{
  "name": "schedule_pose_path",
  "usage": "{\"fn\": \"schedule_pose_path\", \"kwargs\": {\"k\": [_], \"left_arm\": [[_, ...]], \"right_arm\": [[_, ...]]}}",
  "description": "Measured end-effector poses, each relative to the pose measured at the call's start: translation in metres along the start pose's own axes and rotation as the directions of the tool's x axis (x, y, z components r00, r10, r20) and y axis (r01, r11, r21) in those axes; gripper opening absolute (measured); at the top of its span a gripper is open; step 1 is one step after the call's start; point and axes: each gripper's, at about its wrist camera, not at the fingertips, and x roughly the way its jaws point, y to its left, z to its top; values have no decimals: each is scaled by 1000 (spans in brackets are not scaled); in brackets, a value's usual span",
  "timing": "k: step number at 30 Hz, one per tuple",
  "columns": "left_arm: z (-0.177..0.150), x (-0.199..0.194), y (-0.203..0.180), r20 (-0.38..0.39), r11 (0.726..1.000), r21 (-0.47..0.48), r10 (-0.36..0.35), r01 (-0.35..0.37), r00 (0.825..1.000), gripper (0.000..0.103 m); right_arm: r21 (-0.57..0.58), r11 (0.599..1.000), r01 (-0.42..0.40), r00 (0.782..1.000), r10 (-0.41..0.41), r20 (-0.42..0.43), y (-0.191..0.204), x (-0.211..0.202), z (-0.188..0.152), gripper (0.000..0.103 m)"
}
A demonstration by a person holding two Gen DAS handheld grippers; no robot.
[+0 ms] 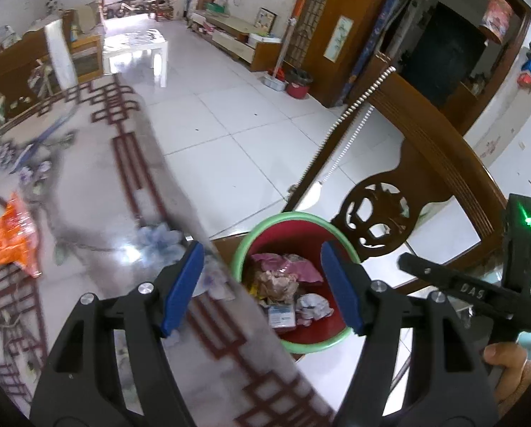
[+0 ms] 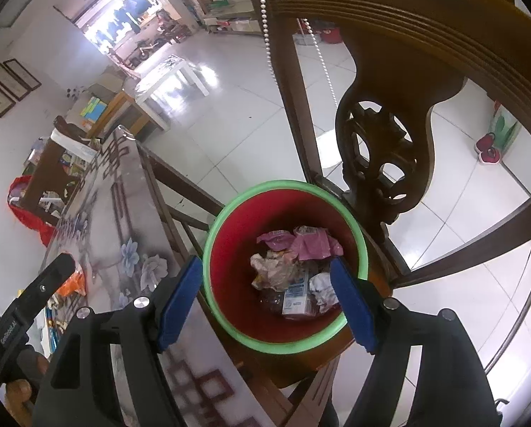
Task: Collect trash
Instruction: 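Open both grippers over the red bucket to drop the papers, then grasp the yellow iced-tea carton with the left gripper while the right moves to the orange bag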
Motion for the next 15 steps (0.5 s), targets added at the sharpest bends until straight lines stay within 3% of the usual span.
{"fn": "schedule_pose_path", "kwargs": {"k": [9, 15], "left_arm": [[-46, -66, 49, 50, 995, -24, 102, -100, 994, 71], [-95, -116, 112, 17, 983, -15, 184, -184, 983, 74]], "right_arm": [[-71, 997, -30, 999, 29, -18, 30, -8, -18, 72], [-135, 988, -72, 996, 65, -55, 64, -4, -39, 72]]}}
